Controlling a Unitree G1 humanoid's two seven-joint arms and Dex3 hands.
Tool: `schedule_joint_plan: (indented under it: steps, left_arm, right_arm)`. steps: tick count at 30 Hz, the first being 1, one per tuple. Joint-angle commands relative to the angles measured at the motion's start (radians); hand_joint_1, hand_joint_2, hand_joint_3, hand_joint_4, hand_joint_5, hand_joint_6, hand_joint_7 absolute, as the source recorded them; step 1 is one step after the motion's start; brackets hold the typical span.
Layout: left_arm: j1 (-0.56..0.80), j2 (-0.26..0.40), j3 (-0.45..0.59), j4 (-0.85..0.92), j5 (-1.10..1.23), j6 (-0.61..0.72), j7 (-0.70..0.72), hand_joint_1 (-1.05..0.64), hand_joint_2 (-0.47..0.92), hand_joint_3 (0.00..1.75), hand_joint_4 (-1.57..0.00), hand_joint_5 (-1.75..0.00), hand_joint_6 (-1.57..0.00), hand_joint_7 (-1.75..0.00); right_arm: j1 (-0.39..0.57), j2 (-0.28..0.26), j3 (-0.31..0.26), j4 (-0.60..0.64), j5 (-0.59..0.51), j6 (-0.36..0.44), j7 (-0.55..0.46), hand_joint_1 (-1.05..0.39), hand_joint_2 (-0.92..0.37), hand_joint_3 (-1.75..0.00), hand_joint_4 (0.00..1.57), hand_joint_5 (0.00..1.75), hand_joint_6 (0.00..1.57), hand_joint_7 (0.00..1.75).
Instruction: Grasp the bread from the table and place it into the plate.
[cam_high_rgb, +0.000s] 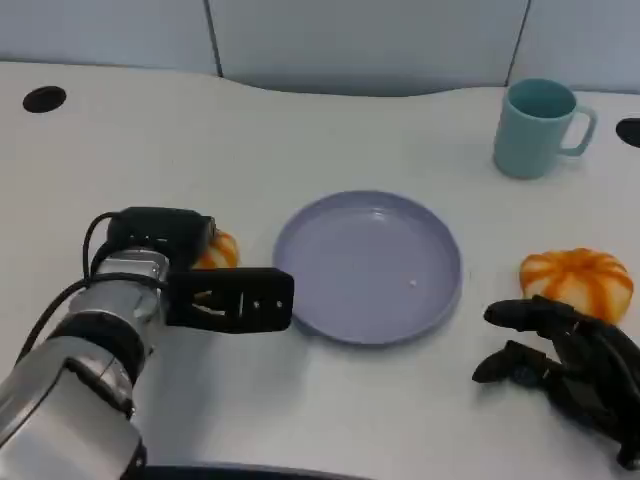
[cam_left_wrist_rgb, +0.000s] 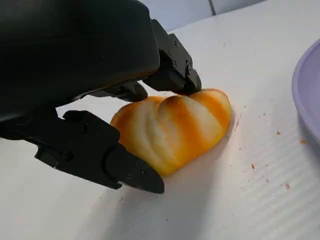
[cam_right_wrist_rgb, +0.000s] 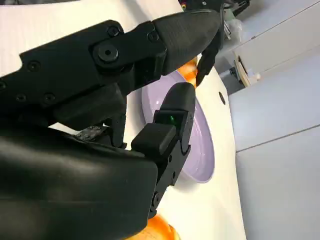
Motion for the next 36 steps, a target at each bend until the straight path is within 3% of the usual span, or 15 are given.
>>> schedule_joint_plan:
  steps: [1, 4, 10, 12, 14, 18, 19, 25, 36]
  left_arm:
    - [0.026, 0.013, 0.008, 0.015, -0.009, -0.007, 0.017, -0.16, 0.92, 0.04, -0.67, -1.01, -0.93, -0.03]
    - [0.034, 0.017, 0.015, 0.016, -0.015, -0.020, 0.036, -0.22, 0.89, 0.01, -0.73, -0.89, -1.06, -0.04]
    - [0.040, 0.016, 0.035, 0.017, -0.030, -0.021, 0.042, -0.32, 0.83, 0.00, -0.77, -0.93, -1.14, -0.05]
    - [0.043, 0.017, 0.027, 0.017, -0.019, -0.021, 0.051, -0.28, 0.83, 0.01, -0.75, -0.92, -1.10, -0.03]
    - [0.046, 0.018, 0.020, 0.017, -0.012, -0.020, 0.067, -0.27, 0.86, 0.01, -0.73, -1.04, -1.07, -0.01]
    - [0.053, 0.018, 0.008, 0.018, 0.003, -0.020, 0.104, -0.27, 0.92, 0.03, -0.68, -1.48, -1.03, -0.01]
    - [0.056, 0.017, 0.009, 0.017, 0.003, -0.020, 0.113, -0.27, 0.92, 0.04, -0.69, -1.52, -1.04, -0.01]
    - [0.062, 0.022, 0.029, 0.014, -0.016, -0.048, 0.148, -0.30, 0.90, 0.02, -0.66, -1.66, -1.05, -0.01]
    - [0.047, 0.049, 0.076, 0.003, -0.051, -0.113, 0.210, -0.25, 0.92, 0.05, -0.72, -1.75, -1.10, -0.03]
  right_arm:
    - [0.029, -0.010, -0.001, 0.016, -0.010, 0.007, -0.006, -0.43, -0.92, -0.11, 0.64, 1.09, 0.78, 0.59]
    - [0.029, -0.013, 0.003, 0.013, -0.015, 0.010, -0.010, -0.43, -0.92, -0.10, 0.64, 1.09, 0.79, 0.59]
    - [0.030, -0.013, 0.005, 0.009, -0.018, 0.008, -0.017, -0.44, -0.92, -0.10, 0.65, 1.08, 0.80, 0.58]
    - [0.034, -0.011, 0.005, 0.000, -0.013, 0.014, -0.014, -0.43, -0.92, -0.10, 0.65, 1.09, 0.80, 0.57]
    - [0.034, -0.011, 0.003, 0.000, -0.009, 0.013, -0.009, -0.43, -0.92, -0.11, 0.64, 1.09, 0.80, 0.57]
    - [0.034, -0.012, 0.001, 0.001, -0.006, 0.024, -0.009, -0.42, -0.92, -0.09, 0.65, 1.08, 0.81, 0.56]
    - [0.035, -0.012, 0.001, 0.002, -0.006, 0.021, -0.006, -0.42, -0.92, -0.09, 0.65, 1.08, 0.81, 0.56]
    - [0.024, -0.011, -0.006, 0.024, -0.004, 0.019, -0.004, -0.41, -0.92, -0.07, 0.67, 1.09, 0.82, 0.56]
    - [0.043, -0.004, 0.001, -0.018, -0.004, 0.026, -0.012, -0.40, -0.92, -0.09, 0.64, 1.12, 0.77, 0.62]
